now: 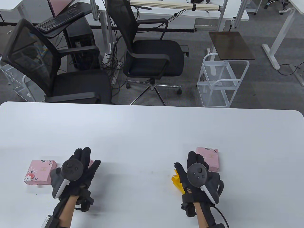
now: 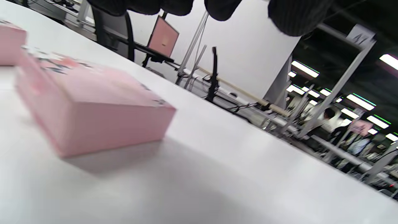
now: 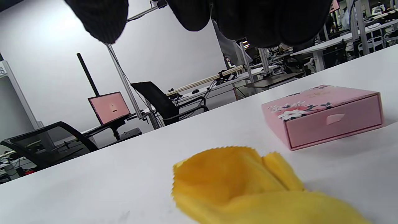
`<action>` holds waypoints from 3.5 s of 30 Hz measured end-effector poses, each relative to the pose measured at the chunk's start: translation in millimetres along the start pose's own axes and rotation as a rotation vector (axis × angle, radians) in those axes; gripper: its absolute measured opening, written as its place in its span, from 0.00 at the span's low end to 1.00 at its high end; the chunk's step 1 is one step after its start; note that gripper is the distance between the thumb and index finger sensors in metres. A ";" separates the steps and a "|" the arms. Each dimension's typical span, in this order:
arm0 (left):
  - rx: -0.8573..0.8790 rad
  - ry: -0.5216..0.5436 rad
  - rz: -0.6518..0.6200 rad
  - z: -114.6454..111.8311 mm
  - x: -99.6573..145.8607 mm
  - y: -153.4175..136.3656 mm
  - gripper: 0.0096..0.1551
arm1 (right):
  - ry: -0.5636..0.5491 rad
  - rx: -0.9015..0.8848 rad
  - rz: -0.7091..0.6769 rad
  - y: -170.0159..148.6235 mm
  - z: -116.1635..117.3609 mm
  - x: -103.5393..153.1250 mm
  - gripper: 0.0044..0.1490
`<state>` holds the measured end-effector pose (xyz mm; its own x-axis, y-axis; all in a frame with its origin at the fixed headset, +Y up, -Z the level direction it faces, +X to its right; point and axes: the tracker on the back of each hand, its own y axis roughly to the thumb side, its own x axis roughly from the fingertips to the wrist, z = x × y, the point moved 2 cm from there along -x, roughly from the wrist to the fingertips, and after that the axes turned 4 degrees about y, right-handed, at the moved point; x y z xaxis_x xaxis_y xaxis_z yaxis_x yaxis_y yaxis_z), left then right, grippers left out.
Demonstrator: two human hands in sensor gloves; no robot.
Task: Dust necklace
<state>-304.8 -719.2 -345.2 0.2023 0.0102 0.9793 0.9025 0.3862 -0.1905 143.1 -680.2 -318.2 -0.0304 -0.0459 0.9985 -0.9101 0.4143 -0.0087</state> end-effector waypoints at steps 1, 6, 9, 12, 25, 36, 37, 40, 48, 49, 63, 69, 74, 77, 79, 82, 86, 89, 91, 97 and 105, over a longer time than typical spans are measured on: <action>-0.034 -0.009 0.024 0.0 -4.0 -4.7 0.46 | -0.007 -0.009 -0.010 0.8 5.4 3.8 0.49; -0.191 -0.180 0.113 -12.8 -22.9 -26.2 0.51 | -0.004 0.015 -0.032 1.8 18.0 8.8 0.47; -0.278 -0.231 0.125 -25.5 -30.4 -30.7 0.52 | -0.019 0.025 -0.054 4.7 20.0 11.0 0.46; -0.350 -0.279 0.151 -35.4 -35.6 -35.5 0.53 | -0.030 0.017 -0.061 5.0 19.8 13.1 0.46; -0.429 -0.360 0.097 -44.8 -33.3 -10.5 0.60 | -0.011 -0.061 -0.035 -3.1 21.1 13.7 0.44; -0.267 -0.246 0.080 -67.5 -27.1 81.4 0.60 | 0.001 -0.043 -0.034 -2.4 25.4 14.6 0.43; -0.263 -0.252 0.077 -73.5 -27.4 93.2 0.60 | 0.007 -0.038 -0.033 -2.8 26.5 14.6 0.43; -0.245 -0.275 0.053 -91.4 -28.0 120.9 0.60 | 0.010 -0.032 -0.021 -6.3 28.1 14.4 0.43; -0.318 -0.254 0.071 -122.1 -30.3 166.4 0.58 | 0.026 -0.039 -0.003 -10.9 29.2 14.0 0.43; -0.319 -0.254 0.075 -123.9 -30.5 169.2 0.59 | 0.030 -0.031 -0.005 -10.1 29.8 13.9 0.43; -0.211 -0.200 -0.171 -93.2 -21.3 127.0 0.36 | 0.025 0.016 -0.070 7.7 36.2 13.0 0.40; -0.166 -0.261 -0.352 -99.5 -7.1 111.3 0.33 | 0.257 -0.169 -0.108 51.1 75.2 -4.2 0.31; -0.222 -0.257 -0.375 -106.7 -3.4 107.7 0.32 | 0.414 -0.254 0.012 79.5 111.4 -22.6 0.29; -0.231 -0.282 -0.369 -109.8 -3.9 109.1 0.33 | 0.438 -0.286 0.107 84.7 125.7 -31.7 0.30; -0.231 -0.282 -0.372 -109.8 -3.7 112.0 0.33 | 0.452 -0.340 0.177 84.4 135.7 -38.1 0.32; -0.227 -0.297 -0.376 -113.1 -3.9 113.3 0.34 | 0.469 -0.434 0.278 82.3 149.1 -44.8 0.34; -0.205 -0.300 -0.376 -112.8 -3.4 113.4 0.34 | 0.454 -0.441 0.338 80.3 160.8 -49.7 0.34; -0.171 -0.306 -0.375 -114.2 -3.1 112.4 0.34 | 0.424 -0.492 0.369 78.7 164.0 -51.5 0.32; -0.161 -0.305 -0.375 -113.9 -3.5 111.5 0.34 | 0.425 -0.504 0.390 78.1 165.0 -52.0 0.31; -0.176 -0.271 -0.399 -110.7 1.2 111.0 0.32 | 0.397 -0.525 0.443 77.2 167.3 -53.1 0.27; -0.181 -0.298 -0.369 -110.3 -3.3 112.6 0.32 | 0.389 -0.517 0.476 78.5 168.2 -47.0 0.25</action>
<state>-161.9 -777.5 -377.5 -0.2357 0.1761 0.9558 0.9502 0.2480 0.1886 3.6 -798.4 -374.9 -0.1341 0.5217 0.8425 -0.5261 0.6830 -0.5067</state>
